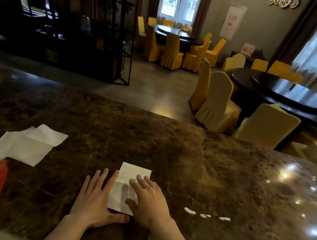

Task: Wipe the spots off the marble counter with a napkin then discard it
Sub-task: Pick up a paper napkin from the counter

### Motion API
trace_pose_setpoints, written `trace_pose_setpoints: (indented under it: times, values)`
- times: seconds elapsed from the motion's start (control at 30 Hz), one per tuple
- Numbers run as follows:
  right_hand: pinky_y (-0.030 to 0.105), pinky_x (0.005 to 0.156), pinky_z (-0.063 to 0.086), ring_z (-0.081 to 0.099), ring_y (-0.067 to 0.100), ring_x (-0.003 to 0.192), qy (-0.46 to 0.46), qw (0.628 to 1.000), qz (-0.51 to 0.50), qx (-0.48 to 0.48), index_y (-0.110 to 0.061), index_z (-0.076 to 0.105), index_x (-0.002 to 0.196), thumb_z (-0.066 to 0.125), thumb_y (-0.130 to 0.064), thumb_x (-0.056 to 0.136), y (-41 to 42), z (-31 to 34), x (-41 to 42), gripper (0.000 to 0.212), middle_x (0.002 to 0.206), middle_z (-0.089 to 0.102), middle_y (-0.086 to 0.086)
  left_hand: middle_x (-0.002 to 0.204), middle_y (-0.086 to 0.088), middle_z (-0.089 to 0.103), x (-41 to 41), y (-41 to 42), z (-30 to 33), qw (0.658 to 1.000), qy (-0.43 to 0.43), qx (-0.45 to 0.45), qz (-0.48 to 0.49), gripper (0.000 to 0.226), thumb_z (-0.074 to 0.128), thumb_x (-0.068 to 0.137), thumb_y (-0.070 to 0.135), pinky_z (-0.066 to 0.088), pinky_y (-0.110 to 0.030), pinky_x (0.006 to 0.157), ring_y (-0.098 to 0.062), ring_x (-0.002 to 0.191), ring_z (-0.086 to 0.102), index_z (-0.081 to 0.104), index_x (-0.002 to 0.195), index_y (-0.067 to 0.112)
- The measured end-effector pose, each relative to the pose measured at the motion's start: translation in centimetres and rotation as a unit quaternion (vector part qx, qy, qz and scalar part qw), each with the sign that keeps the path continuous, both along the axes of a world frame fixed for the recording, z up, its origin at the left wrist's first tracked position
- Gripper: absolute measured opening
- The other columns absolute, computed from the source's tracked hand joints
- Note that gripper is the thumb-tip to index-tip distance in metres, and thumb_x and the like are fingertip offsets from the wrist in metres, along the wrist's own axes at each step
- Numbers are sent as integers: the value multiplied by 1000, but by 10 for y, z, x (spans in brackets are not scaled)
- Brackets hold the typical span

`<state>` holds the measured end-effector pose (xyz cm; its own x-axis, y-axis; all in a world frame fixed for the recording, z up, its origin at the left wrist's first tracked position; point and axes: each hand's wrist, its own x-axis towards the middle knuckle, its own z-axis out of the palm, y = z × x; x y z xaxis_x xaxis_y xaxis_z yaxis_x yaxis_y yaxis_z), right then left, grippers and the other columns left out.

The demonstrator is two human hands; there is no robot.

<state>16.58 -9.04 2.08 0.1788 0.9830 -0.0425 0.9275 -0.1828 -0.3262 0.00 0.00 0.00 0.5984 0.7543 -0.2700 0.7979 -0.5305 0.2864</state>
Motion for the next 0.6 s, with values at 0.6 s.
trace_pose_setpoints:
  times: [0.6]
  values:
    - [35,74,55,65,7,81,296,886,-291,206,-23,73,97,56,-25,102,-31,27,48,17,88,72,-9,167,5,-34,31,11,7,998,1,-38,-50,164,56,45,109,-22,-46,127,-15,152,-34,-37,152,28]
